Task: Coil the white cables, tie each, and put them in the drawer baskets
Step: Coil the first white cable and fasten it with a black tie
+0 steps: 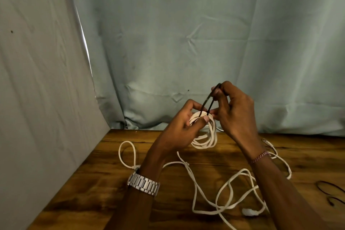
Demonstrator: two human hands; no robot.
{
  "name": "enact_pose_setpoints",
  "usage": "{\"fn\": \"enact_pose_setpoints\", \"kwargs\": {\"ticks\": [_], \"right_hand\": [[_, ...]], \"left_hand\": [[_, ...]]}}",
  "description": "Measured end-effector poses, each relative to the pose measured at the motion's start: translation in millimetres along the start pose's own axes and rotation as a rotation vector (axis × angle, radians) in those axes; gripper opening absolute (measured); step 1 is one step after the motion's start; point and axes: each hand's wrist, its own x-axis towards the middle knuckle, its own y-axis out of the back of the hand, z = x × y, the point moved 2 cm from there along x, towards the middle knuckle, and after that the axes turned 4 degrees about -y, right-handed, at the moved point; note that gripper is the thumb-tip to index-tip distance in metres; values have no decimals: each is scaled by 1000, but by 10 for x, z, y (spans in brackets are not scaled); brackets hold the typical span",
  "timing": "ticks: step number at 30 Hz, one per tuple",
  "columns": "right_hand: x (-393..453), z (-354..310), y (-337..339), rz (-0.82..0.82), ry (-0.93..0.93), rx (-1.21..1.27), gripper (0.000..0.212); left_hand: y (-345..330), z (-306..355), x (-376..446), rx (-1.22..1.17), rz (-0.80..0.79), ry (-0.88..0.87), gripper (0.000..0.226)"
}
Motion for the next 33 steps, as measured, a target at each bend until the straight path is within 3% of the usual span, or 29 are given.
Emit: {"fn": "enact_pose_setpoints", "kwargs": {"ticks": [12, 20, 27, 33], "right_hand": [[52, 157, -36, -6, -59, -102, 26], [18, 210, -85, -140, -179, -56, 32], [43, 175, 4, -46, -87, 39, 30], [27, 53, 44, -41, 0, 68, 27]], "left_hand": [[-154, 70, -21, -18, -48, -65, 9], [-132, 22, -13, -76, -72, -38, 9], [-177, 14, -22, -153, -127, 7, 10], [-78, -168, 11, -58, -28, 59, 8]]}}
